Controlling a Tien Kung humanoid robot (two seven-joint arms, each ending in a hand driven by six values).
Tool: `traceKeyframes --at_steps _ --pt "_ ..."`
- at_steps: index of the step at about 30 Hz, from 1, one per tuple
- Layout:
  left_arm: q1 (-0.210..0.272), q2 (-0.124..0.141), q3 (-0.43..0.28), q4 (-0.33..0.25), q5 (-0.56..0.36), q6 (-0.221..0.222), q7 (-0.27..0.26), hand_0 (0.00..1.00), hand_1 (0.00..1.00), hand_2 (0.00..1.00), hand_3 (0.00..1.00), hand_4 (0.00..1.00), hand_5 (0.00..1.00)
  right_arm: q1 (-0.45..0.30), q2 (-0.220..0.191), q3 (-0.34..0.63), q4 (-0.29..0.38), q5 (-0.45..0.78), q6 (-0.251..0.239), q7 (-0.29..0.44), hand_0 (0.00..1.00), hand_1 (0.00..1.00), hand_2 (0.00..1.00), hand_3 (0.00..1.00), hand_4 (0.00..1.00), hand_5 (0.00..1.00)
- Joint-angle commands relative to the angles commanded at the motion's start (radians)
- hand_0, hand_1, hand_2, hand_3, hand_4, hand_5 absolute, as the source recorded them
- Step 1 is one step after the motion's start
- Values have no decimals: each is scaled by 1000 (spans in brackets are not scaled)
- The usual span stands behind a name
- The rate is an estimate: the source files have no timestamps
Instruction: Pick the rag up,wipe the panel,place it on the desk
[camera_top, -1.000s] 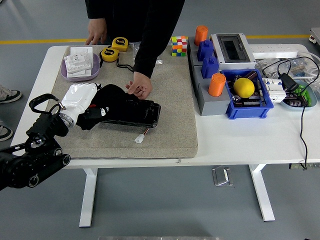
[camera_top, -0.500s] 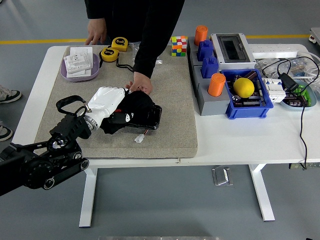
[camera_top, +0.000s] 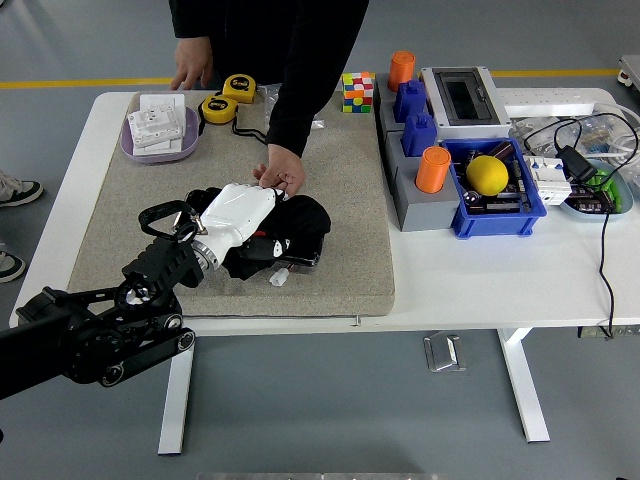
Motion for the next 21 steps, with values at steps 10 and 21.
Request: traceKeyframes --at_steps 10,21 --pt "-9 -16 12 -15 3 1 3 316 258 333 549 493 137 3 -1 -16 0 10 0 2 790 698 721 663 998 500" --pt "-27 -26 20 -18 7 -6 14 316 258 333 550 493 137 4 -2 -10 0 3 1 -1 791 698 722 662 998 497"
